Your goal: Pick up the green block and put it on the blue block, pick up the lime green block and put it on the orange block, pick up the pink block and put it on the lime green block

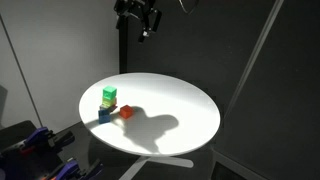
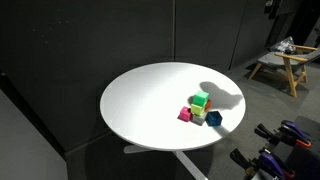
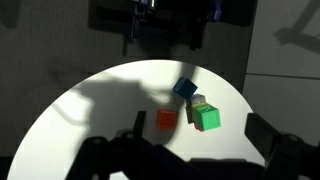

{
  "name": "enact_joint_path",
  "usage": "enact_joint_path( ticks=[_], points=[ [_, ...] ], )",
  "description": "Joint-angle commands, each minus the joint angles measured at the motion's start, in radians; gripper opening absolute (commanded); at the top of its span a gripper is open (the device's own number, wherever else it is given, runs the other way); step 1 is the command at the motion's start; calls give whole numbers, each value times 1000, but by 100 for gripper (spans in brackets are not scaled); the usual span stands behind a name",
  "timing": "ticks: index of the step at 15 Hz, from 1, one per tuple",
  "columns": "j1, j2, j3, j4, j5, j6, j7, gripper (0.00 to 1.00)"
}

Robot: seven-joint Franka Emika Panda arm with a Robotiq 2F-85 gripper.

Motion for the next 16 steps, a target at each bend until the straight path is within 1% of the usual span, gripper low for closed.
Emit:
enact_joint_path(
  ticks=[1, 10, 16],
  points=[
    [-51, 2, 48, 4, 4, -3, -4, 100],
    [-51, -3, 47, 4, 4, -3, -4, 100],
    [-63, -11, 111, -28, -21, 45, 2, 100]
  ],
)
